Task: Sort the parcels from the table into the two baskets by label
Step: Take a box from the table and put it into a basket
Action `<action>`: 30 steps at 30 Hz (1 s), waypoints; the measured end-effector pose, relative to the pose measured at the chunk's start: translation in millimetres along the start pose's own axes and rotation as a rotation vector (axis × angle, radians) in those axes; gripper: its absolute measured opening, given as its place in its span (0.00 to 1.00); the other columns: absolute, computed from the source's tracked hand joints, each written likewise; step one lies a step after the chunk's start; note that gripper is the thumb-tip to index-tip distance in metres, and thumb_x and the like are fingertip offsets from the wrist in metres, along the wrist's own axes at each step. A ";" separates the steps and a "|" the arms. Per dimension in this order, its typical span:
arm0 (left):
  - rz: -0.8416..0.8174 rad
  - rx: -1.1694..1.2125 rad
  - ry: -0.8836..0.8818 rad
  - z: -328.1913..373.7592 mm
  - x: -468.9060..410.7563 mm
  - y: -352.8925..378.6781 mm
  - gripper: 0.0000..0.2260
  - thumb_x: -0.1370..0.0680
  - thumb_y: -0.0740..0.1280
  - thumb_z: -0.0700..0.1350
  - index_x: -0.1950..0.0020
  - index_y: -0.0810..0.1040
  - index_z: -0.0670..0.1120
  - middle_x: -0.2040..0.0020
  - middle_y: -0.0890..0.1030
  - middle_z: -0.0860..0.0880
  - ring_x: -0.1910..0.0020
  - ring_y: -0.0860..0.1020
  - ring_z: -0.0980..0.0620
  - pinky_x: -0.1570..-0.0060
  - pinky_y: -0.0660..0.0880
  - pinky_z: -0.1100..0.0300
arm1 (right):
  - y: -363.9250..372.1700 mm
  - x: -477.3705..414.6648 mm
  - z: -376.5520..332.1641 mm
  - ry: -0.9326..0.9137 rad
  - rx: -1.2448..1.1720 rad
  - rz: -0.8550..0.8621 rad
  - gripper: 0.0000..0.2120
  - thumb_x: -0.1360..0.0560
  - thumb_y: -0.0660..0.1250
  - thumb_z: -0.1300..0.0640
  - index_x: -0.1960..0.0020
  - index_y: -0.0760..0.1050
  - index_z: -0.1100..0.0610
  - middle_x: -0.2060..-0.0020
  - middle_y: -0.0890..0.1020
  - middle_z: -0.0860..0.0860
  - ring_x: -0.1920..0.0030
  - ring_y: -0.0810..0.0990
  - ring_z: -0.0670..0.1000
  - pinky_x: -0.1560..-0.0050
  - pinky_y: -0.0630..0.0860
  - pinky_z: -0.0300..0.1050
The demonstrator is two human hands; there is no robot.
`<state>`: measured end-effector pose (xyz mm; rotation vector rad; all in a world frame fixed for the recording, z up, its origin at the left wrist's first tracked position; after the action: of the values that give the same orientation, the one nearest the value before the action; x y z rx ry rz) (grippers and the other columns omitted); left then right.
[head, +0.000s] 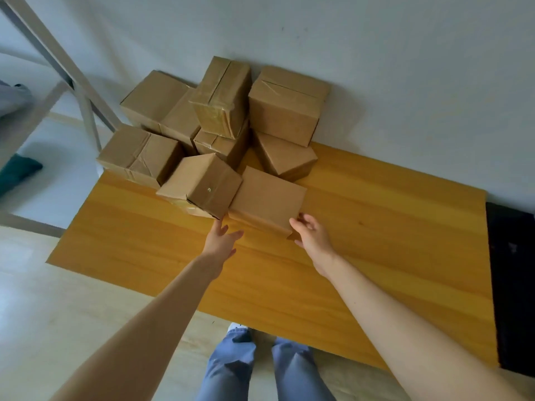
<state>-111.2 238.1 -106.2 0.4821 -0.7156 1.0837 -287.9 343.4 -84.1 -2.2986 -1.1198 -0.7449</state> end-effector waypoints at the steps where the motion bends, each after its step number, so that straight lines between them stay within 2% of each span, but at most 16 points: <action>1: -0.008 -0.019 0.009 0.5 -2.9 -0.1 0.32 0.21 0.66 0.39 0.23 0.57 0.58 0.25 0.63 0.50 0.30 0.68 0.48 0.35 0.71 0.49 | 1.7 0.0 -0.4 0.008 -0.022 0.015 0.30 0.22 0.66 0.49 0.24 0.61 0.55 0.28 0.68 0.54 0.30 0.69 0.53 0.31 0.69 0.56; 7: -0.051 -0.145 0.054 -4.5 -8.7 1.1 0.27 0.20 0.62 0.37 0.24 0.61 0.57 0.24 0.63 0.54 0.29 0.67 0.48 0.30 0.66 0.44 | 3.9 5.5 -2.1 0.002 -0.082 0.068 0.27 0.20 0.63 0.55 0.24 0.59 0.57 0.29 0.69 0.52 0.34 0.71 0.51 0.31 0.69 0.51; 10: -0.090 -0.138 0.061 -5.5 -4.8 6.0 0.27 0.20 0.60 0.34 0.25 0.63 0.56 0.25 0.64 0.54 0.31 0.68 0.50 0.30 0.65 0.46 | -0.9 10.2 -0.2 0.009 -0.085 0.112 0.28 0.20 0.64 0.54 0.23 0.59 0.55 0.28 0.68 0.52 0.30 0.69 0.53 0.29 0.68 0.54; 13: -0.127 -0.135 0.043 -10.2 0.1 10.5 0.27 0.20 0.59 0.33 0.26 0.64 0.56 0.25 0.64 0.54 0.36 0.70 0.53 0.36 0.69 0.52 | -6.8 17.7 1.1 -0.003 -0.074 0.155 0.26 0.20 0.63 0.56 0.24 0.61 0.55 0.28 0.69 0.52 0.30 0.69 0.54 0.30 0.68 0.55; 16: -0.160 -0.153 0.029 -17.7 6.1 14.7 0.26 0.19 0.59 0.33 0.25 0.64 0.55 0.25 0.65 0.54 0.35 0.69 0.52 0.43 0.69 0.55 | -13.1 27.0 2.5 -0.013 -0.081 0.186 0.24 0.19 0.61 0.58 0.24 0.61 0.56 0.29 0.70 0.52 0.30 0.69 0.53 0.29 0.68 0.54; 21: -0.209 -0.191 0.048 -18.8 17.5 20.9 0.26 0.19 0.59 0.33 0.25 0.64 0.54 0.26 0.66 0.54 0.30 0.67 0.50 0.41 0.69 0.55 | -24.2 44.0 4.8 -0.025 -0.105 0.254 0.23 0.19 0.61 0.56 0.25 0.62 0.55 0.29 0.70 0.52 0.30 0.69 0.53 0.30 0.67 0.53; 24: -0.246 -0.240 0.088 -12.6 26.3 25.1 0.25 0.19 0.59 0.33 0.26 0.66 0.55 0.26 0.66 0.55 0.31 0.68 0.51 0.38 0.69 0.54 | -31.7 55.7 1.4 -0.031 -0.121 0.293 0.21 0.18 0.59 0.55 0.26 0.64 0.55 0.31 0.71 0.51 0.32 0.70 0.54 0.33 0.69 0.49; 27: -0.259 -0.250 0.147 -1.0 37.9 33.1 0.22 0.19 0.57 0.32 0.30 0.69 0.55 0.29 0.68 0.54 0.34 0.69 0.52 0.36 0.69 0.52 | -39.3 69.8 -6.7 -0.064 -0.134 0.326 0.19 0.17 0.58 0.54 0.27 0.65 0.55 0.38 0.72 0.49 0.35 0.71 0.53 0.37 0.70 0.48; 30: -0.263 -0.268 0.213 13.6 52.7 41.6 0.22 0.20 0.54 0.30 0.37 0.70 0.54 0.34 0.72 0.52 0.32 0.70 0.50 0.32 0.67 0.48 | -48.3 84.9 -18.4 -0.117 -0.131 0.349 0.18 0.17 0.58 0.52 0.29 0.67 0.54 0.37 0.74 0.50 0.38 0.73 0.54 0.40 0.72 0.48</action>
<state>-138.3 278.5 -58.0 0.2185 -0.5799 0.7651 -288.0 405.9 -6.9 -2.5834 -0.7017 -0.5676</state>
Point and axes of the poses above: each hand's wrist, its own x-axis away from the middle knuckle, its own y-axis out of the palm, z = x × y, the point moved 2 cm from there along -x, towards the middle knuckle
